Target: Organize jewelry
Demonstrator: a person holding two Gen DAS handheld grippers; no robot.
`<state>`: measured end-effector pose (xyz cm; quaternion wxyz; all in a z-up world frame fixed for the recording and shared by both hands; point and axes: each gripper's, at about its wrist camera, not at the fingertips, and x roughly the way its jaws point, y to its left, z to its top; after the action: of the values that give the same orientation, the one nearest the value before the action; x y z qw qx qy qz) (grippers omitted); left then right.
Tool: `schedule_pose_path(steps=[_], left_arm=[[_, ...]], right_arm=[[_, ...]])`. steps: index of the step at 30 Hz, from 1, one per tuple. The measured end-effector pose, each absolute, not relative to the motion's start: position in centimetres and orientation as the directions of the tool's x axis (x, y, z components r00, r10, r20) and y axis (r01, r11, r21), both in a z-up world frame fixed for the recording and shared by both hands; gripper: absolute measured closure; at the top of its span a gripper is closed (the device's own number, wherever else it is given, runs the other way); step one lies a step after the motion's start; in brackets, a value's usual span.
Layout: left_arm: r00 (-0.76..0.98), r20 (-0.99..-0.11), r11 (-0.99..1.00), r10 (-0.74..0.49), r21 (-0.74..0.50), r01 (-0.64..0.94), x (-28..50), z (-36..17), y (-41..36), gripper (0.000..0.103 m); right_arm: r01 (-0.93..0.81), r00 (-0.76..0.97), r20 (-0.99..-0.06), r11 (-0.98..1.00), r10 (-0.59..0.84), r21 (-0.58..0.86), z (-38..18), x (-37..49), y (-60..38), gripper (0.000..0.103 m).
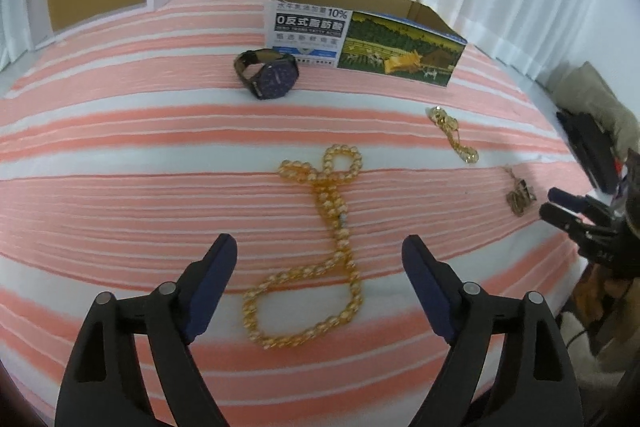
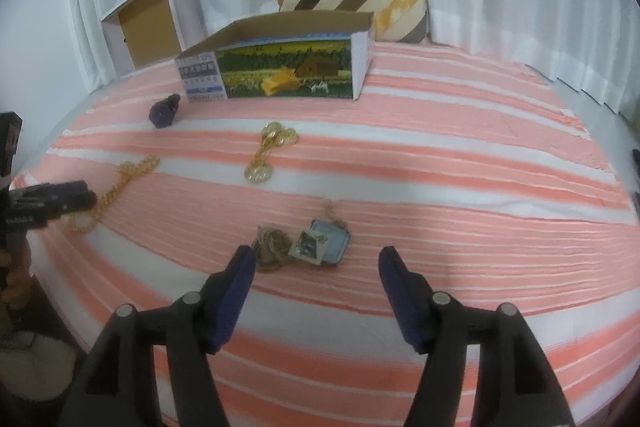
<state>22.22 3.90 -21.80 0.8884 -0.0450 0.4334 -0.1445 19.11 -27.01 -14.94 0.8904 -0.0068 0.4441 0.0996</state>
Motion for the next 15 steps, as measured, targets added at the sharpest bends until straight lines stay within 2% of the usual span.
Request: schedule_pose_path(steps=[6, 11, 13, 15], left_arm=[[0.563, -0.765, 0.946, -0.313, -0.197, 0.258, 21.7, -22.2, 3.4, 0.012], [0.578, -0.786, 0.965, -0.219, -0.088, 0.246, 23.1, -22.6, 0.9, 0.012], [0.558, -0.807, 0.972, -0.194, -0.081, 0.222, 24.3, -23.2, 0.5, 0.014], [0.559, -0.816, 0.978, -0.147, -0.034, 0.208, 24.9, -23.4, -0.1, 0.020]], right_arm=[[-0.161, 0.572, -0.800, 0.981, 0.181, 0.107, -15.5, 18.2, -26.6, 0.038], [-0.138, 0.566, -0.812, 0.988, 0.139, 0.073, -16.3, 18.3, -26.3, 0.038], [-0.132, 0.566, -0.813, 0.988, 0.136, 0.074, -16.4, 18.6, -26.5, 0.038], [-0.134, 0.560, -0.818, 0.988, 0.134, 0.070, -16.5, 19.1, -26.6, 0.038]])
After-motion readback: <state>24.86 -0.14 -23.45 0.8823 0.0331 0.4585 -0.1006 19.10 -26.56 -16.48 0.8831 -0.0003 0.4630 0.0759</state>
